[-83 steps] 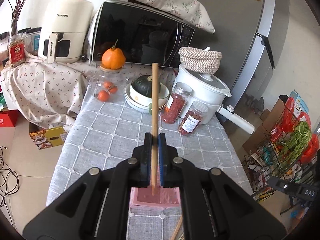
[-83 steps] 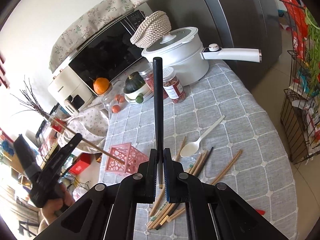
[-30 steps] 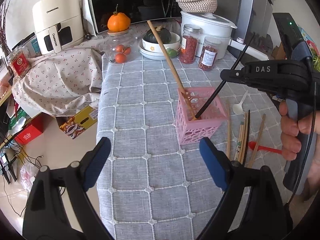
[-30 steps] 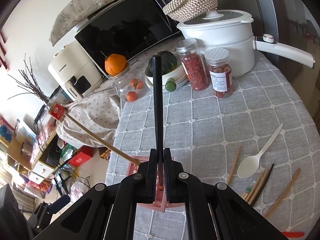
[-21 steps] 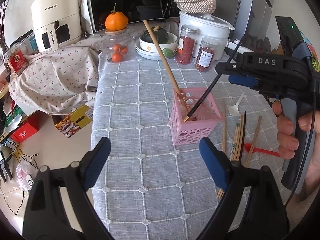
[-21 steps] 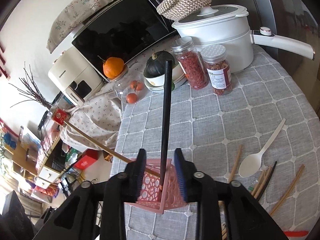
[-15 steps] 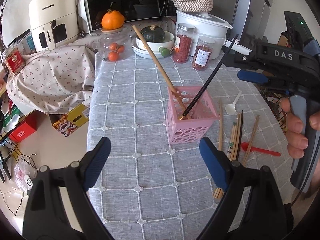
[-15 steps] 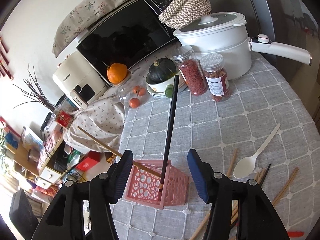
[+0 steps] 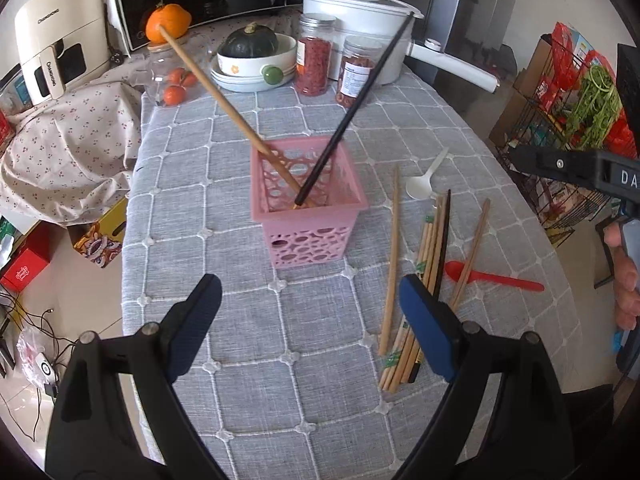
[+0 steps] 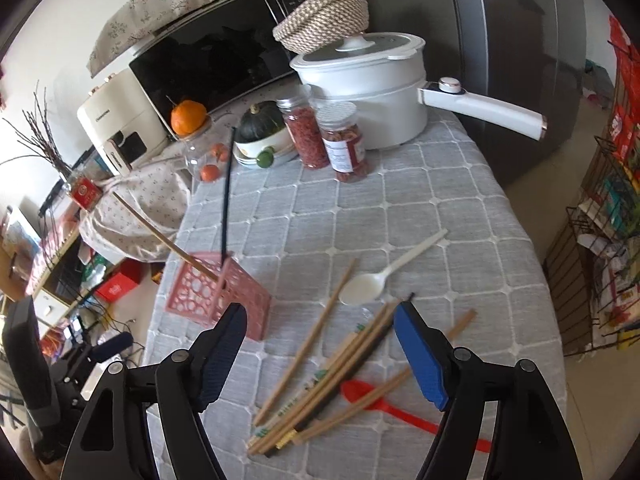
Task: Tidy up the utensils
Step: 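Reach the left gripper to the chopstick pile and grasp a wooden chopstick, then lift the wooden chopstick with the left gripper while the right gripper grasps another wooden chopstick, then drop the left gripper's chopstick into the pink basket while the right gripper carries its chopstick, then insert the wooden chopstick into the pink basket and open the right gripper, then close the left gripper on a wooden chopstick while the right gripper moves toward the red spoon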
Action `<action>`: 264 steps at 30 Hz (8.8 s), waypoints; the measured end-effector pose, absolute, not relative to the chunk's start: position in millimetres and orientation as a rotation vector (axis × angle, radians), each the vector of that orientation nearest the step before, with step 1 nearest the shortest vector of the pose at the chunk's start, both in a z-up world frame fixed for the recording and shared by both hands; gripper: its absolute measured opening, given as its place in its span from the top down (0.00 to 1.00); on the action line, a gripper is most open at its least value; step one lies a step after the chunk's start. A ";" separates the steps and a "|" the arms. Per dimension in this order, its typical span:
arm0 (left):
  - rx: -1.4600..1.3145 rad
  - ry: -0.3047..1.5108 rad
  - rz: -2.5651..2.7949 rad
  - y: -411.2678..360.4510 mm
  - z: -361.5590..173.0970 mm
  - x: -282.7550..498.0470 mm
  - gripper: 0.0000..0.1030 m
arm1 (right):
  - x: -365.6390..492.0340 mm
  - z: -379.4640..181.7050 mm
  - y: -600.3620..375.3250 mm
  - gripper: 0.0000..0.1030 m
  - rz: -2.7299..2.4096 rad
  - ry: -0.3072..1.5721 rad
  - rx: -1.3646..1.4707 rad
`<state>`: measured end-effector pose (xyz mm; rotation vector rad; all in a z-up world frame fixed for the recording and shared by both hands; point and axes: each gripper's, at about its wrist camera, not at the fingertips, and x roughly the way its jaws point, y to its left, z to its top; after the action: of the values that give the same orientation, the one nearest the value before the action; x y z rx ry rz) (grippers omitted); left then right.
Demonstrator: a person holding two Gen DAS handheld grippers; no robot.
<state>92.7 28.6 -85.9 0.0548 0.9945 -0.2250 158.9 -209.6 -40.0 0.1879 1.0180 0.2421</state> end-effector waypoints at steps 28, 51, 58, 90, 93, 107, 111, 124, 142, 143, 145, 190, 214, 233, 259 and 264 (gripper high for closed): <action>0.195 1.236 -0.216 -100.7 -165.8 197.1 0.80 | 142.8 -92.0 -341.7 0.24 -0.027 1.233 0.267; 0.185 1.074 -0.329 -74.2 -95.4 130.8 0.93 | 155.1 -115.8 -324.7 0.24 -0.040 1.302 0.266; 0.116 0.960 -0.349 -36.5 -56.4 95.8 0.93 | 165.4 -128.2 -299.4 0.24 -0.032 1.333 0.266; 0.028 0.859 -0.369 23.6 -39.5 66.4 0.93 | 188.6 -168.4 -307.0 0.95 -0.092 1.345 0.503; 0.017 0.844 -0.366 29.3 -36.0 64.1 0.93 | 181.9 -156.3 -315.0 0.95 -0.060 1.313 0.535; -0.088 0.603 -0.354 56.1 9.5 48.5 0.93 | 124.4 -40.8 -296.1 0.95 0.204 0.999 0.445; -0.121 0.442 -0.325 62.2 23.9 43.3 0.93 | 113.8 -15.6 -285.7 0.95 0.237 0.922 0.425; -0.238 0.290 -0.202 63.5 4.3 81.1 0.93 | 123.2 -12.5 -267.6 0.95 0.251 0.885 0.438; -0.280 0.491 -0.114 51.9 -53.2 133.0 0.93 | 127.1 -14.5 -256.2 0.95 0.264 0.890 0.423; -0.274 0.496 -0.117 50.8 -54.3 133.9 0.93 | 126.9 -14.4 -256.5 0.95 0.264 0.890 0.423; -0.264 0.503 -0.113 49.7 -55.9 135.6 0.93 | 126.7 -14.3 -256.6 0.95 0.263 0.887 0.423; -0.162 0.790 -0.031 132.5 -57.2 90.5 0.17 | 188.4 -37.3 -129.9 0.95 0.294 0.713 0.456; -0.084 0.890 -0.147 91.3 -67.9 86.5 0.17 | 172.5 -10.2 -182.4 0.37 0.322 0.754 0.424; 0.042 1.121 -0.367 -11.8 -108.1 92.4 0.17 | 130.2 -63.1 -247.2 0.28 0.158 1.103 0.091; 0.146 1.211 -0.380 -95.6 -166.7 142.1 0.90 | 126.8 -80.9 -316.6 0.25 0.048 1.197 0.176; 0.155 1.233 -0.389 -96.5 -171.5 149.8 0.74 | 126.8 -82.8 -317.3 0.25 0.041 1.202 0.178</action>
<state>149.8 -96.5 -171.5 0.1547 1.2326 -0.3889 126.8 -317.3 -82.8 0.1778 1.2016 0.0409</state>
